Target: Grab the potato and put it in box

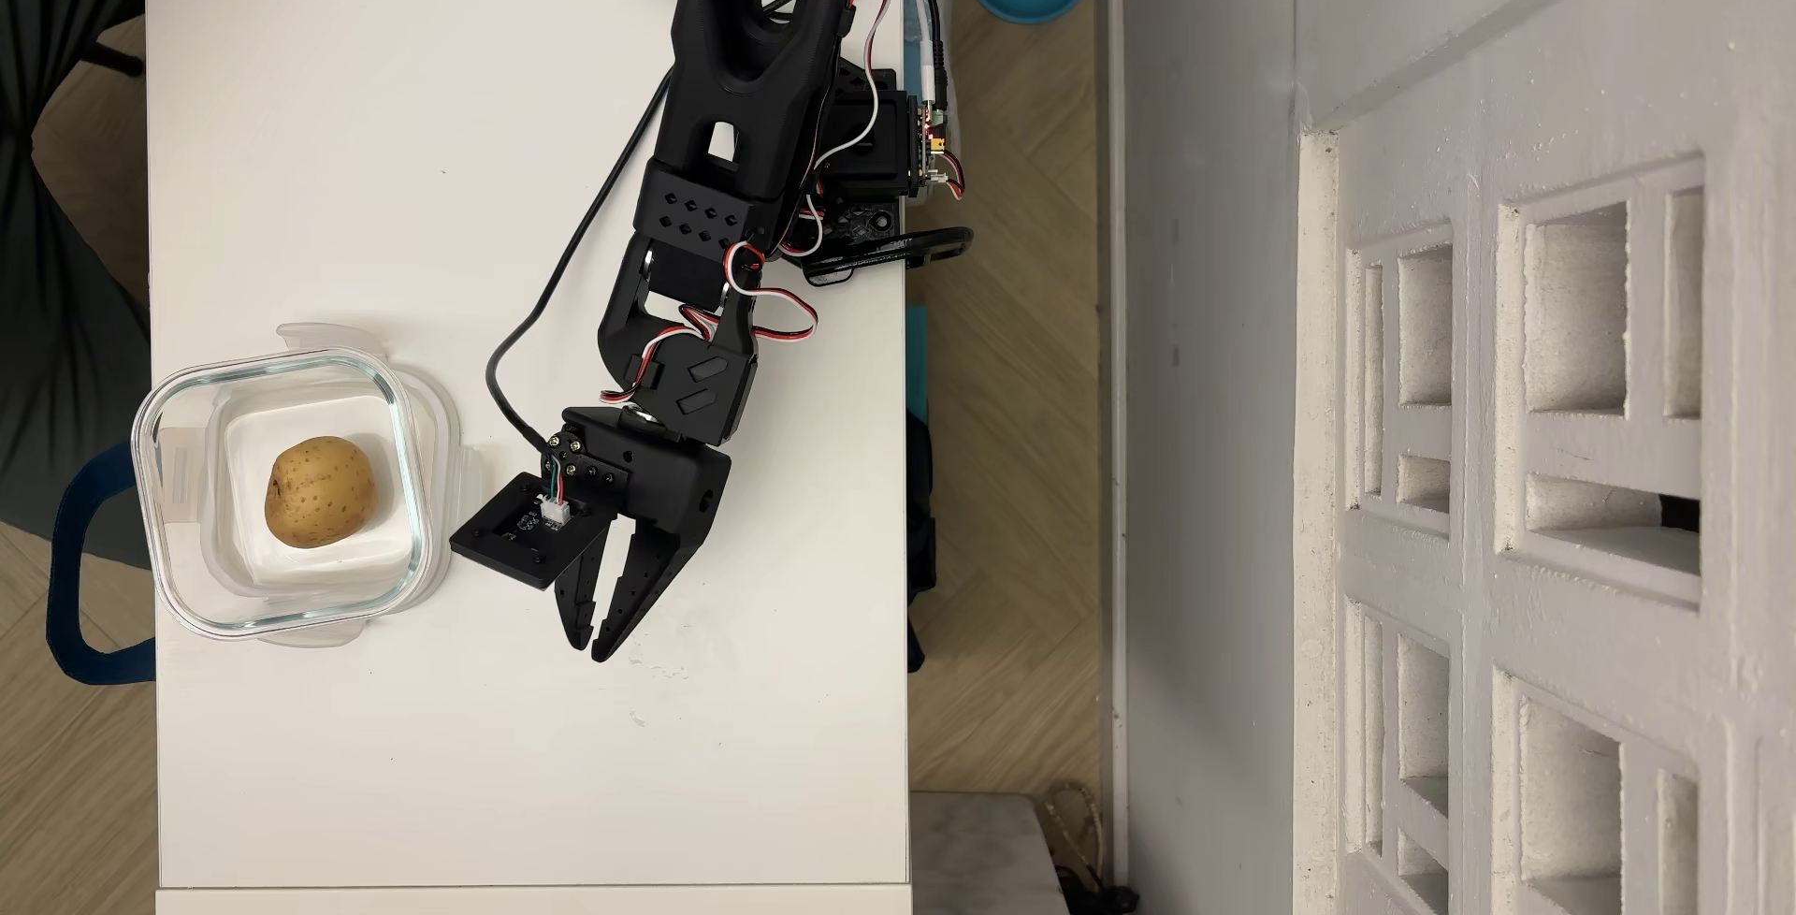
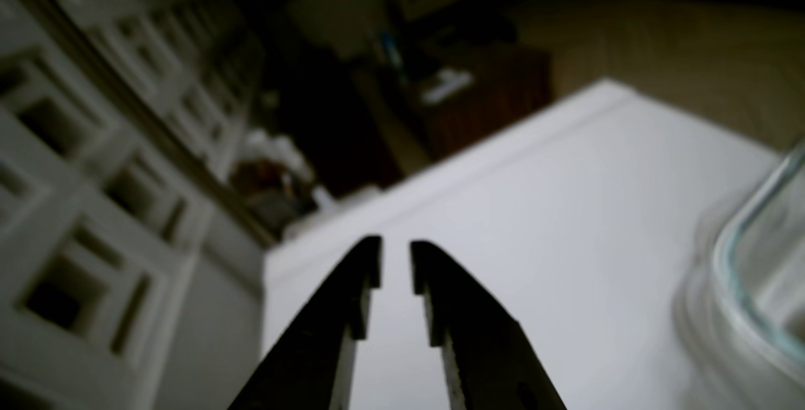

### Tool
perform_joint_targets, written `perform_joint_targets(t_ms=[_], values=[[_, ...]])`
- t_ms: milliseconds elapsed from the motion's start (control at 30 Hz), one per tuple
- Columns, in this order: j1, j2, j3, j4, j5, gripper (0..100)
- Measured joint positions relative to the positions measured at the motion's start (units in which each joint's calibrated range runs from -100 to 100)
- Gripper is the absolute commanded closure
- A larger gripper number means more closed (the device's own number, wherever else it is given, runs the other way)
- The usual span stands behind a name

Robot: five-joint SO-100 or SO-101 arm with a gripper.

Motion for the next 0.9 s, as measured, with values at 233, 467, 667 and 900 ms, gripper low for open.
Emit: perform_joint_targets(t_ms=[233, 467, 667, 900], values=[[2.83, -12.52, 0.72, 0.00, -0.05, 96], [9.11, -26.69, 0.72, 13.66, -0.15, 96], [15.24, -33.04, 0.45, 36.63, -2.39, 96], [19.95, -33.13, 0.72, 42.66, -2.25, 96]])
